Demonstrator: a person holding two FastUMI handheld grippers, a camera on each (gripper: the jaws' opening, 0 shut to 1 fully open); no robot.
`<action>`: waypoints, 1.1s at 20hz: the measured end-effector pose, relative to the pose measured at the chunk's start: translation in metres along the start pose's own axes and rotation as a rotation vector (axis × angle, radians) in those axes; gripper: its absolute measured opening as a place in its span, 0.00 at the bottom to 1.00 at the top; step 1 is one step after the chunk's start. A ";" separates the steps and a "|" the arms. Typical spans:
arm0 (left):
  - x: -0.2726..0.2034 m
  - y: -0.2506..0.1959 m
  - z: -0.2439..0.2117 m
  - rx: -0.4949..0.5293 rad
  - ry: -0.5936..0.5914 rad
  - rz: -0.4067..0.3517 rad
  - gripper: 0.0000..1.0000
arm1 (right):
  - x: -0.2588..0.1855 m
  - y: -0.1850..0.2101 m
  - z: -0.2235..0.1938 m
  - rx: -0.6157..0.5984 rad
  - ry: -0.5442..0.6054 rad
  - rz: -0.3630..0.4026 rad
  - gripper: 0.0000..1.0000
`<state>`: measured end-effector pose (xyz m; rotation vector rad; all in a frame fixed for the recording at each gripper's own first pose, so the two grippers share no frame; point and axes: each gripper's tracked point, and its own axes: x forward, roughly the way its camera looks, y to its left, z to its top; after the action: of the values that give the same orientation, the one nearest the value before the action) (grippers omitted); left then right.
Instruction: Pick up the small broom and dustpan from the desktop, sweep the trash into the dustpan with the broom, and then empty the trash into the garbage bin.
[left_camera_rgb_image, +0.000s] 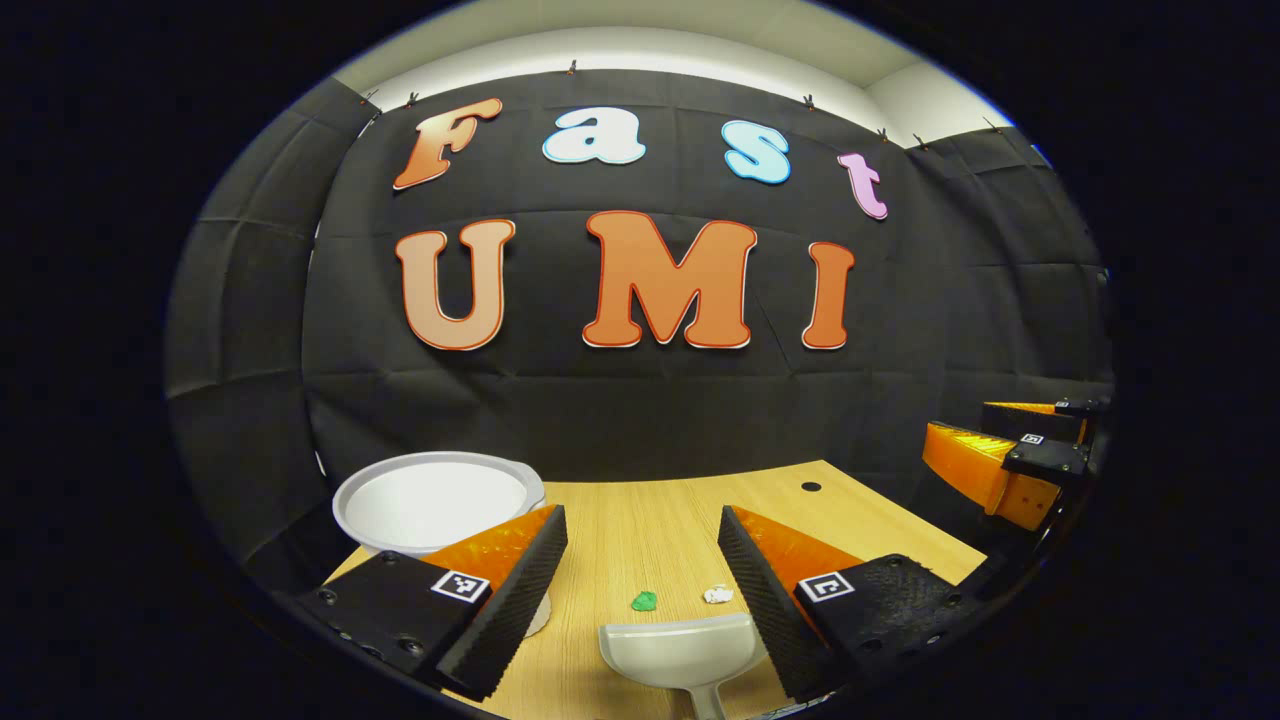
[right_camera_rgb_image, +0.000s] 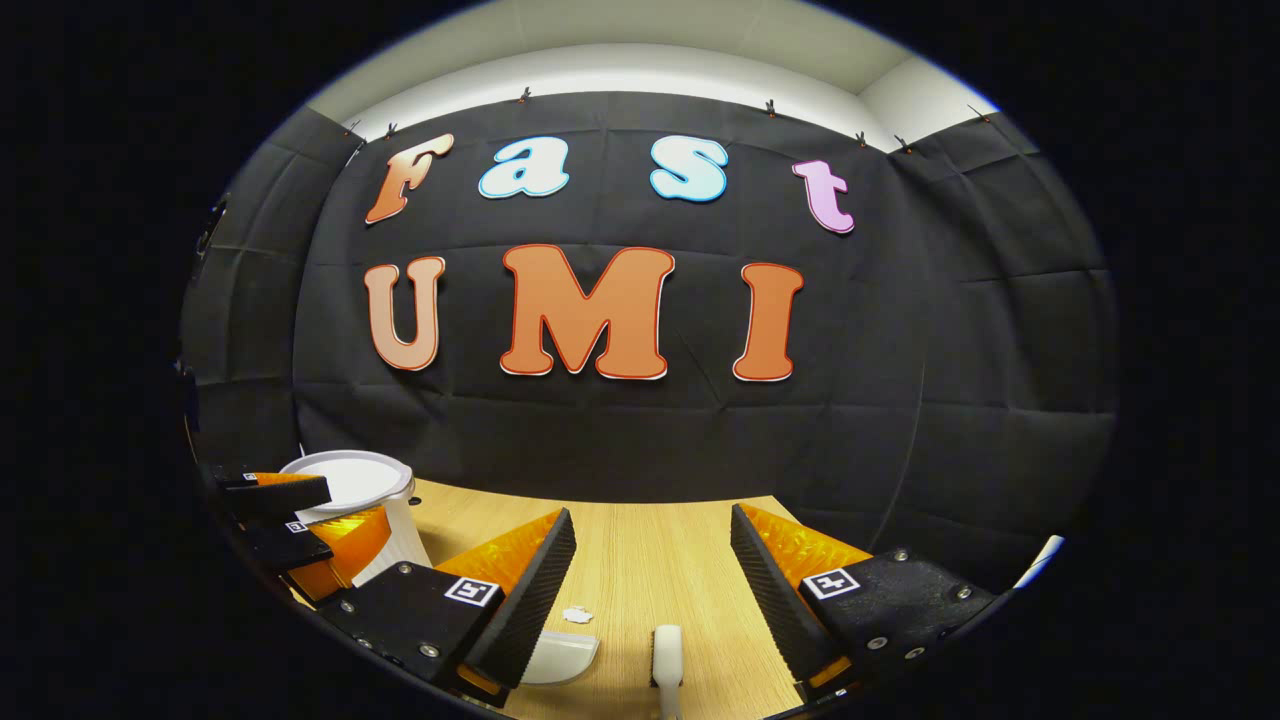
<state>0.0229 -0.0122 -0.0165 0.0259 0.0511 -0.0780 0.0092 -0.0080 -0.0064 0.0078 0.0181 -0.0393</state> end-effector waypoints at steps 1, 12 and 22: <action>-0.001 0.000 -0.001 0.002 0.001 -0.007 0.96 | -0.001 0.000 -0.001 -0.002 0.002 -0.005 0.94; 0.000 -0.023 -0.045 0.007 0.131 -0.077 0.96 | 0.001 -0.014 -0.018 -0.035 0.035 -0.030 0.94; -0.028 -0.055 -0.202 -0.129 0.734 -0.054 0.98 | 0.061 -0.057 -0.061 -0.034 0.101 0.098 0.94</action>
<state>-0.0190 -0.0591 -0.2184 -0.0771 0.7907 -0.1157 0.0671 -0.0664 -0.0688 -0.0234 0.1193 0.0596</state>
